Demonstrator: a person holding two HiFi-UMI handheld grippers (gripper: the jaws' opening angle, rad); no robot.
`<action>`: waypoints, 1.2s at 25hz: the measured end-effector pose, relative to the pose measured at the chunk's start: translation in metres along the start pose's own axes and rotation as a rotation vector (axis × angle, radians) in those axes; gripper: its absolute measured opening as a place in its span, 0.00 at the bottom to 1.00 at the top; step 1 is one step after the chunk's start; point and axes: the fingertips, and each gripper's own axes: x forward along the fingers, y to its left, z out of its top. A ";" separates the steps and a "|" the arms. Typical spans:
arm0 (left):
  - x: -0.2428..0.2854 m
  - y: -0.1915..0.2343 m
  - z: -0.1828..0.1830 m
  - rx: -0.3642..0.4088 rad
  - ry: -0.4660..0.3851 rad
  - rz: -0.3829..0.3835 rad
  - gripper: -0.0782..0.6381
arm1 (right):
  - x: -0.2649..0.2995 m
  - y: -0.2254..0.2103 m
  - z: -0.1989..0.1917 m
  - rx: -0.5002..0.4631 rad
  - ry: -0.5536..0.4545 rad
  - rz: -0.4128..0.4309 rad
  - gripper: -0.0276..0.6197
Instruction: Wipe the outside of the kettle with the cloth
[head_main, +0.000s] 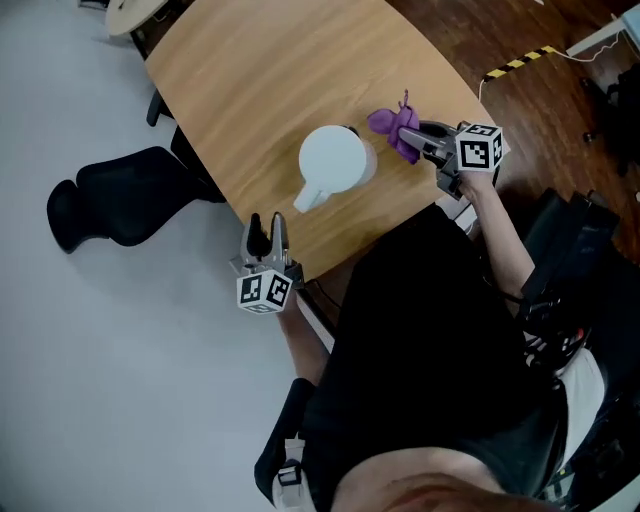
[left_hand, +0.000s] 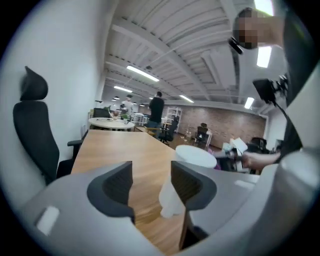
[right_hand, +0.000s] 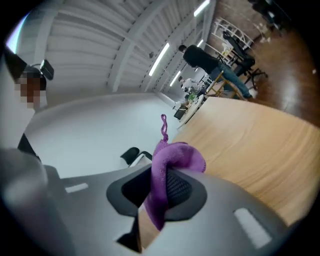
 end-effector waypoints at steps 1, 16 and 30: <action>0.011 -0.014 0.028 -0.046 -0.003 0.003 0.26 | 0.006 0.006 0.005 0.052 -0.029 0.066 0.13; 0.137 -0.092 -0.008 0.261 0.300 0.169 0.31 | 0.071 -0.109 -0.074 0.397 0.141 0.186 0.13; 0.112 -0.081 0.019 0.110 0.192 0.243 0.19 | 0.030 0.026 -0.017 0.267 -0.020 0.554 0.13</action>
